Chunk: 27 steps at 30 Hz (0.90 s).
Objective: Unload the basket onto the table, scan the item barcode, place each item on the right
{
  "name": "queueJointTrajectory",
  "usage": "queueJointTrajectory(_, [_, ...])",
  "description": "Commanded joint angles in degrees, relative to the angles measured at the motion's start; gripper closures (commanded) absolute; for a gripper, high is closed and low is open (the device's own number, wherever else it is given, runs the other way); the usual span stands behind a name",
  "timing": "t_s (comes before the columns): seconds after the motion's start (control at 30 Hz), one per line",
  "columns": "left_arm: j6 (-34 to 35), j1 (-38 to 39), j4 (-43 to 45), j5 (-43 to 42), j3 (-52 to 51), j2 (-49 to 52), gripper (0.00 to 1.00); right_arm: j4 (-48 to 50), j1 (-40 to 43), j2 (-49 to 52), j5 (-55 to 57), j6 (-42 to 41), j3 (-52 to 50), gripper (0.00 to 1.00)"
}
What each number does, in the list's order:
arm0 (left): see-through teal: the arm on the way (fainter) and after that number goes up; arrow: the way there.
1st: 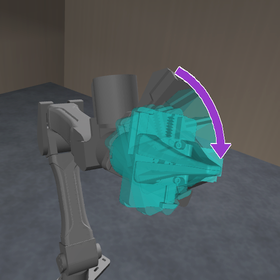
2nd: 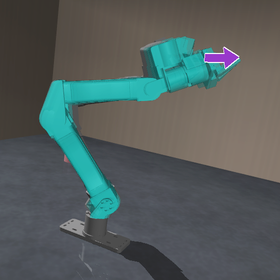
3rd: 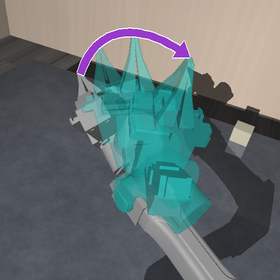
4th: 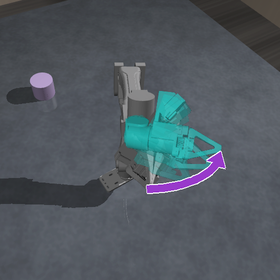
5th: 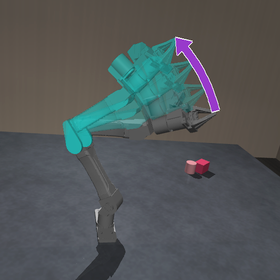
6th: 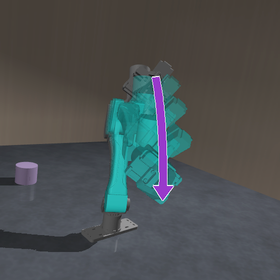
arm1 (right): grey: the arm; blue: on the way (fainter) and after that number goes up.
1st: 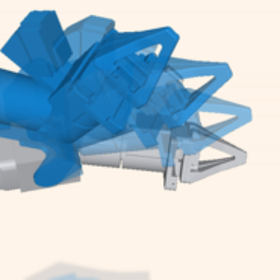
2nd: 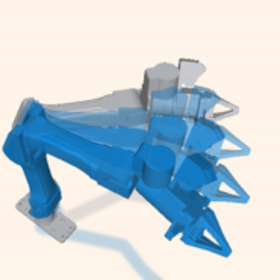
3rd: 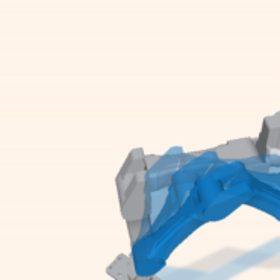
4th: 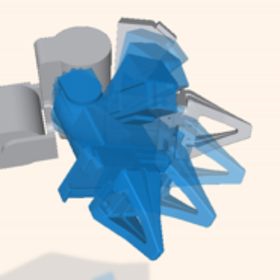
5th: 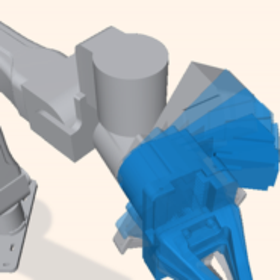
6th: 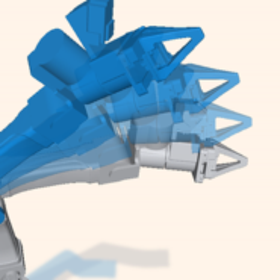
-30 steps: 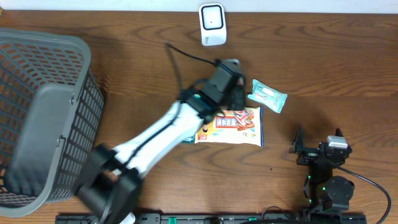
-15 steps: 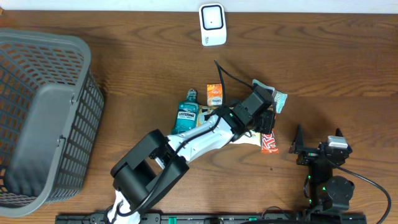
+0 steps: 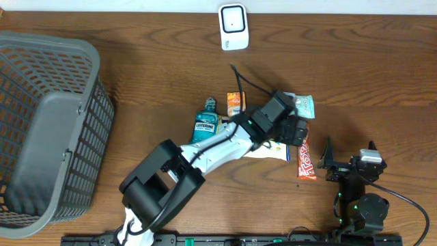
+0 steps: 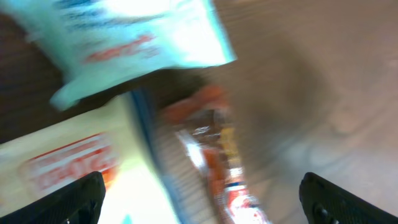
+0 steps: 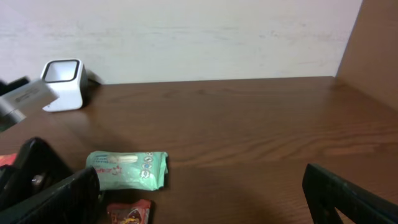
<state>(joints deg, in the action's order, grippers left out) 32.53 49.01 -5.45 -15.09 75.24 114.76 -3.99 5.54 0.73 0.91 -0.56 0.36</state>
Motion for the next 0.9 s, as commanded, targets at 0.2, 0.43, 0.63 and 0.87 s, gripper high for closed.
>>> queueJointTrajectory(0.2, [-16.41,-12.35,-14.67,9.07,0.11,-7.43,0.00,-0.20,-0.39,-0.24,0.24,0.87,-0.04,0.01])
queueJointTrajectory(0.43, [-29.09,-16.44,-17.38,22.56,1.75,-22.21,0.00,-0.20,-0.39,-0.24,0.24,0.87,-0.04,0.01])
queueJointTrajectory(0.63, [-36.11,-17.09,-3.58,30.88,3.76,-39.76,0.00,-0.20,-0.39,-0.24,0.24,0.87,-0.04,0.01])
queueJointTrajectory(0.87, [-49.94,-18.27,5.31,31.54,3.76,-51.87,0.00,-0.20,-0.39,-0.24,0.24,0.87,-0.04,0.01])
